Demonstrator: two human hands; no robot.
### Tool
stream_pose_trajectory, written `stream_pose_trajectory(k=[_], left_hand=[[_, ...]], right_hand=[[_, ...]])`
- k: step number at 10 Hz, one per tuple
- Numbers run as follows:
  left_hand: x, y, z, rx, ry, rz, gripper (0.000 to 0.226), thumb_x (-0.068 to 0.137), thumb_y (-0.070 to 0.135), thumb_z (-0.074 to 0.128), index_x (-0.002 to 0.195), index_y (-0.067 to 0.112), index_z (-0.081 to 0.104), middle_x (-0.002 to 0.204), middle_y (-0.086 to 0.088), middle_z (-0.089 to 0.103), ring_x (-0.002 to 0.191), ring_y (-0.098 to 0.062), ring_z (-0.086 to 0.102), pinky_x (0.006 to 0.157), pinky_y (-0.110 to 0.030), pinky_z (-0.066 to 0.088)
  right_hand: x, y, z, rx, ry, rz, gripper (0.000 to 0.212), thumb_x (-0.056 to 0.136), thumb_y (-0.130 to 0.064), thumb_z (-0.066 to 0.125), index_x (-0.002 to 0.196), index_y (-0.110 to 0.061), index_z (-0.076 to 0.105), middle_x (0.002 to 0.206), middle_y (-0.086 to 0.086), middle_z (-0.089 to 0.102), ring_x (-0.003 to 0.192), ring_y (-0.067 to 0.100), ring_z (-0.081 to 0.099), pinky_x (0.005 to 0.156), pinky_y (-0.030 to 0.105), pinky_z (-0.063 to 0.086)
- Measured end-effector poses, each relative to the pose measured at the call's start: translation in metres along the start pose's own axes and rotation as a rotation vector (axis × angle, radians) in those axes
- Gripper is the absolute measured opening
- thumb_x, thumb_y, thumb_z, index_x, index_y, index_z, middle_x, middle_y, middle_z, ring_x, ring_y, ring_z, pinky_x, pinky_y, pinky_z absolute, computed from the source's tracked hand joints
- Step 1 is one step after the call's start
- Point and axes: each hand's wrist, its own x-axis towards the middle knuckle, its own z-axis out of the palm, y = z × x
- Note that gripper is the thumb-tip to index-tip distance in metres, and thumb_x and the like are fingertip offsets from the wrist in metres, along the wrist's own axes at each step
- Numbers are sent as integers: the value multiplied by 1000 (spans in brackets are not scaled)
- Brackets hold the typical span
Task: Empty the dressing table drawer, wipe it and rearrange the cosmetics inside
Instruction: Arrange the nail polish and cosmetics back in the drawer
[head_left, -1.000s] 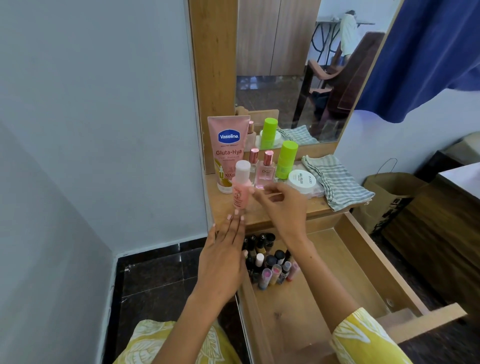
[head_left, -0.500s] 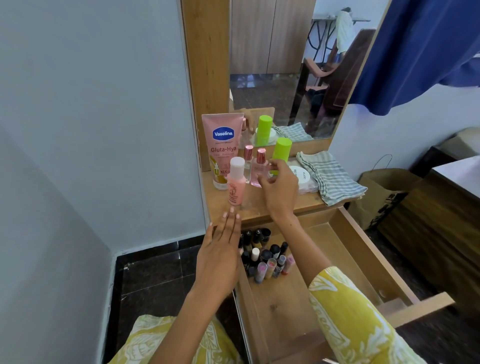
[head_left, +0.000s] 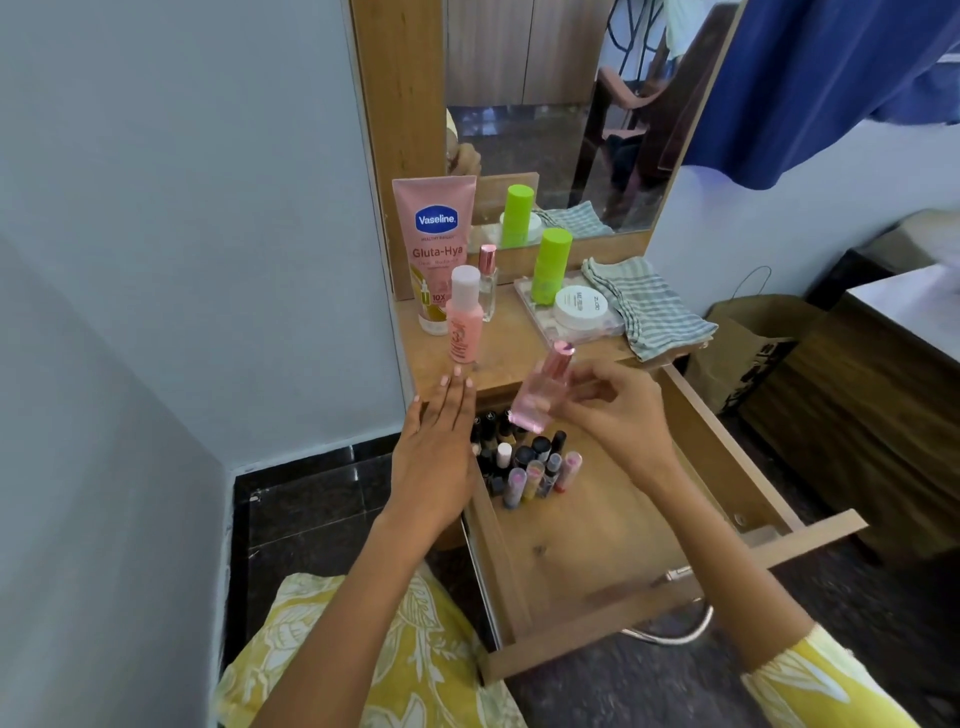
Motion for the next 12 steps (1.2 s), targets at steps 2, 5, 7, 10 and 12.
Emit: stream_pose_trajectory(k=[2, 5, 7, 10, 12], left_hand=[[1, -1, -1, -34, -14, -1, 68, 100, 26, 32, 148, 13, -14, 155, -5, -21, 143, -16, -17, 114, -36, -10], [1, 0, 0, -30, -14, -7, 68, 100, 26, 31, 148, 13, -15, 154, -3, -24, 142, -16, -19, 113, -36, -11], [2, 0, 2, -10, -17, -14, 68, 100, 27, 30, 146, 13, -18, 153, -3, -26, 142, -16, -20, 114, -37, -10], [0, 1, 1, -7, -7, -24, 69, 101, 28, 31, 146, 13, -19, 153, -3, -27, 141, -16, -21, 112, -36, -13], [0, 2, 2, 6, -3, -28, 69, 101, 28, 31, 146, 13, -20, 152, -3, -28, 141, -17, -22, 112, -36, -13]], right_hand=[[-38, -5, -15, -269, -404, 65, 18, 61, -9, 84, 70, -14, 69, 67, -5, 70, 60, 6, 68, 60, 26, 59], [-71, 22, 33, -553, -336, 44, 18, 63, -28, 73, 53, -18, 61, 56, -1, 64, 54, 9, 60, 54, 23, 50], [-70, 35, 37, -419, -379, 128, 22, 66, -22, 84, 66, -22, 62, 68, -6, 66, 65, 3, 63, 64, 20, 54], [-71, 49, 45, -529, -453, 100, 15, 75, -7, 74, 85, -17, 70, 86, -1, 71, 79, 12, 67, 74, 22, 56], [-71, 48, 46, -534, -499, 106, 9, 75, -10, 76, 81, -15, 72, 84, 0, 70, 79, 17, 67, 74, 31, 56]])
